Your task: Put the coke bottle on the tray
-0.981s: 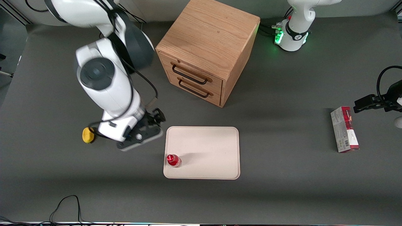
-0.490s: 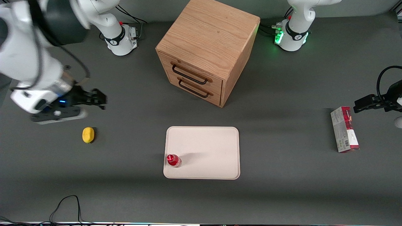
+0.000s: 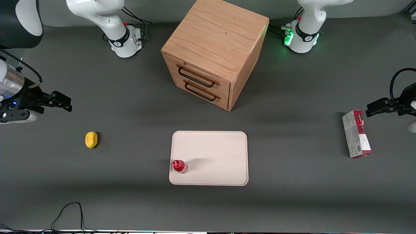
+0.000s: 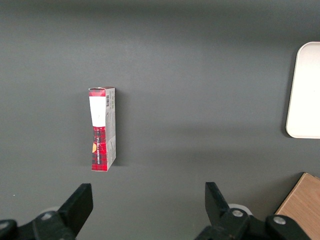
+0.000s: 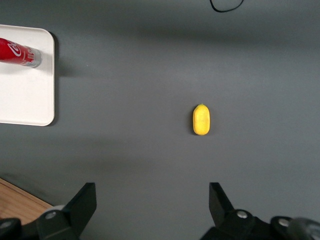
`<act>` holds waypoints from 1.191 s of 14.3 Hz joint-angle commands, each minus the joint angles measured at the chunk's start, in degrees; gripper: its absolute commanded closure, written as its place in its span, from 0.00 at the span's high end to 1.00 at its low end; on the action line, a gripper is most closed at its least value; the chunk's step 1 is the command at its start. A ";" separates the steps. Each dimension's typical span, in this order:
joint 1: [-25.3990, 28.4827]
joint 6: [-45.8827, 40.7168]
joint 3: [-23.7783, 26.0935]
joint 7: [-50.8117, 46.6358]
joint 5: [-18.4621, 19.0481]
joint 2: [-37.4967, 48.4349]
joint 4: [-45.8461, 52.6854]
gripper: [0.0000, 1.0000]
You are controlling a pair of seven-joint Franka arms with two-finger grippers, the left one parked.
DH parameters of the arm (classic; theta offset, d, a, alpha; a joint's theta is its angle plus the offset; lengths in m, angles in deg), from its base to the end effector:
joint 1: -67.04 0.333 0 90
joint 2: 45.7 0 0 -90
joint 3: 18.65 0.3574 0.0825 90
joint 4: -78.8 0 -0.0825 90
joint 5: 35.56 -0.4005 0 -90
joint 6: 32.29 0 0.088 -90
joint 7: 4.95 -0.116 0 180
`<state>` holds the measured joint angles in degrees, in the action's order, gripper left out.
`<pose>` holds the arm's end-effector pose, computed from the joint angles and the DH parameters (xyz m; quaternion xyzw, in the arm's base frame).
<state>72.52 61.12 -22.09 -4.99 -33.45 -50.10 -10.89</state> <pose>0.6013 0.0188 0.6199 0.9996 0.0187 -0.0055 0.0208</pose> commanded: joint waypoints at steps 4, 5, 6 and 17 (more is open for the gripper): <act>-3.11 0.90 1.16 0.39 -0.96 1.85 -1.72 1.00; -3.11 0.90 1.15 0.13 -0.96 1.85 -1.72 1.00; -3.11 0.81 1.15 -0.05 -0.87 1.85 -1.63 1.00; -1.70 0.72 -0.78 -1.54 -1.39 1.85 -1.10 1.00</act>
<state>70.01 61.20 -22.13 -5.29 -33.49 -49.32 -11.19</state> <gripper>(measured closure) 0.000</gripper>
